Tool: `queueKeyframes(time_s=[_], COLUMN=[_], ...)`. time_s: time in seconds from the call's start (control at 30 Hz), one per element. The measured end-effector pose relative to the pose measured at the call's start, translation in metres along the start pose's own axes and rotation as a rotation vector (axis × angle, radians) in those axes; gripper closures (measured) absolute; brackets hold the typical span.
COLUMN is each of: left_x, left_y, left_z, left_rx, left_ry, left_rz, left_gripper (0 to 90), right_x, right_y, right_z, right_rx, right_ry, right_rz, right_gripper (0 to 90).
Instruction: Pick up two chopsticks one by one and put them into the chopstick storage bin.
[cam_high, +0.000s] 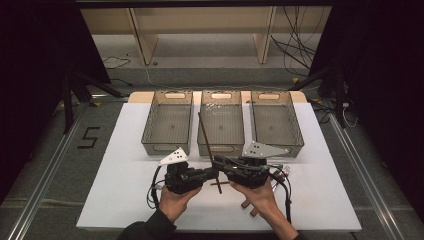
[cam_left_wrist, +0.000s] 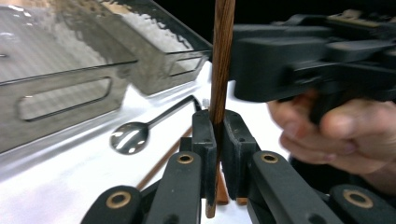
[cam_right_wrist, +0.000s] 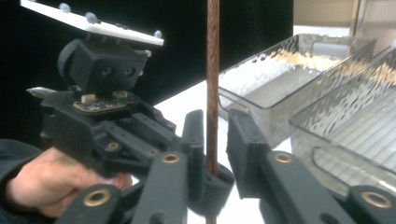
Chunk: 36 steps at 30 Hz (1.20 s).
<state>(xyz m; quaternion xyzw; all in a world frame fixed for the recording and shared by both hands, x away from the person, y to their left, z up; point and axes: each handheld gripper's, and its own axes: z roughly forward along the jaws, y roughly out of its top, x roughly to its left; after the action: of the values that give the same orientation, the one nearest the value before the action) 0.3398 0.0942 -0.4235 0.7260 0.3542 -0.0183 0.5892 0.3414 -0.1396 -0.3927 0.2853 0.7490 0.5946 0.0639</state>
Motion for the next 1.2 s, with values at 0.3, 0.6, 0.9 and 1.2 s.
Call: queueKeyframes(time_s=[0.3, 0.6, 0.9, 1.2], left_x=[0.009, 0.022, 0.051, 0.073], left_y=[0.01, 0.027, 0.058, 0.094], left_z=[-0.012, -0.026, -0.059, -0.077], left_rx=[0.043, 0.106, 0.108, 0.152], left_ry=[0.121, 0.174, 0.202, 0.316], left_rz=[0.08, 0.064, -0.032, -0.003], left_gripper=[84.7, 84.6, 84.5, 84.5], right_x=[-0.009, -0.014, -0.012, -0.006], right_y=[-0.003, -0.024, -0.036, -0.041], right_z=[-0.031, -0.045, -0.057, -0.061], right_rx=[0.04, 0.103, 0.131, 0.144], right_ry=[-0.072, -0.153, -0.187, -0.206], right_rz=[-0.065, -0.093, -0.099, -0.118], right_gripper=[43.2, 33.2, 27.4, 22.4])
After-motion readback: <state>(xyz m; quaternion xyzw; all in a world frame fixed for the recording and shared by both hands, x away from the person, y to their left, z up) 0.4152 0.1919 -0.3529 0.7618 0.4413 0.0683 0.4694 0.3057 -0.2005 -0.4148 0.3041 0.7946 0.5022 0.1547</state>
